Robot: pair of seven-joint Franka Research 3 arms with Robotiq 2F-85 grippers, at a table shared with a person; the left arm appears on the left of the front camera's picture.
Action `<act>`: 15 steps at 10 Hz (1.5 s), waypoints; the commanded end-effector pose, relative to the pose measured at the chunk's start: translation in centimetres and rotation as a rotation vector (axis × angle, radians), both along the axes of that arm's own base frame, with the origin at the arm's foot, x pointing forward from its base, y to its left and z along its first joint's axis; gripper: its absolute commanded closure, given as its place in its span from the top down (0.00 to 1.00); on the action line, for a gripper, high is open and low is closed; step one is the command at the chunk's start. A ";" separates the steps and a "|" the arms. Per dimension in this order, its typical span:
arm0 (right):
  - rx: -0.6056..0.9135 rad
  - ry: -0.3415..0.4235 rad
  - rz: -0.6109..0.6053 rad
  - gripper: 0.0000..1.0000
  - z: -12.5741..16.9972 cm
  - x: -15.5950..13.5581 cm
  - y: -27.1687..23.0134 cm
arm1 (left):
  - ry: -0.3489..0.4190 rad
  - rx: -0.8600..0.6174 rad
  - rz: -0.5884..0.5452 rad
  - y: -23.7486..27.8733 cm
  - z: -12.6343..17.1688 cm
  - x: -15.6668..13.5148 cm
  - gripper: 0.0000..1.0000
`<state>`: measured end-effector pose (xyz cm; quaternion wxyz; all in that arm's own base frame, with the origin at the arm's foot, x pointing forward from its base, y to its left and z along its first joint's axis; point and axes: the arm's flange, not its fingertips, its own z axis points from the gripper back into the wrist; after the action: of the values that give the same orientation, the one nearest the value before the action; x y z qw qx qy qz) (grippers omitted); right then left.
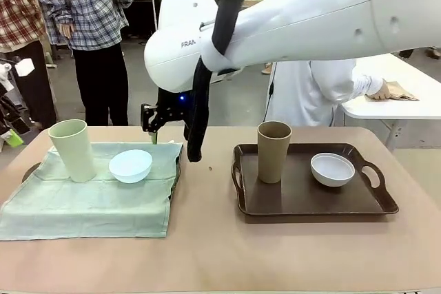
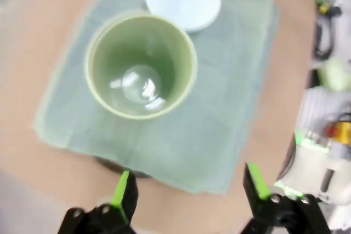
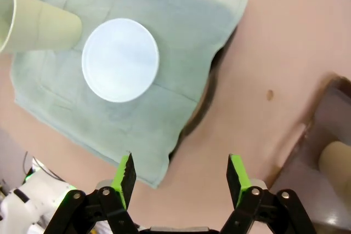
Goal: Set up a tray with a mat and arrange the tableware.
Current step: Place the Picnic Bowl and Reusable plastic cup back onto the Handle tray in front of the human's position.
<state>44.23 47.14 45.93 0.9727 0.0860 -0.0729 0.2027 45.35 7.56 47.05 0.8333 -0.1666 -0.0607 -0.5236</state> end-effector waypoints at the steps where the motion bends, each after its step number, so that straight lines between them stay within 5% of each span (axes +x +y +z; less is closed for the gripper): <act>1: -0.014 -0.001 0.017 0.86 1.2 -2.5 -2.7 | 0.138 0.110 0.035 -2.1 2.8 -0.8 1.00; 4: -0.065 -0.013 0.001 0.86 3.8 -3.9 -4.5 | 0.178 0.247 0.211 -5.1 6.4 -0.2 1.00; 8: -0.120 0.017 -0.106 0.86 6.0 -3.9 -4.8 | -0.062 0.580 0.486 -9.0 8.1 0.2 1.00; 9: -0.097 0.006 -0.116 0.86 6.1 -3.5 -4.9 | -0.136 0.604 0.509 -9.3 8.3 0.0 1.00; 10: -0.099 0.017 -0.071 0.86 5.8 -3.8 -5.1 | -0.031 0.461 0.387 -8.6 8.8 0.9 1.00; 15: -0.099 0.017 -0.071 0.86 5.8 -3.8 -5.1 | -0.031 0.461 0.387 -8.6 8.8 0.9 1.00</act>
<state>40.37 42.23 51.91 0.9837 0.0382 -0.0577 0.1657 46.21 -1.04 55.53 0.9340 0.0613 0.0158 -0.3517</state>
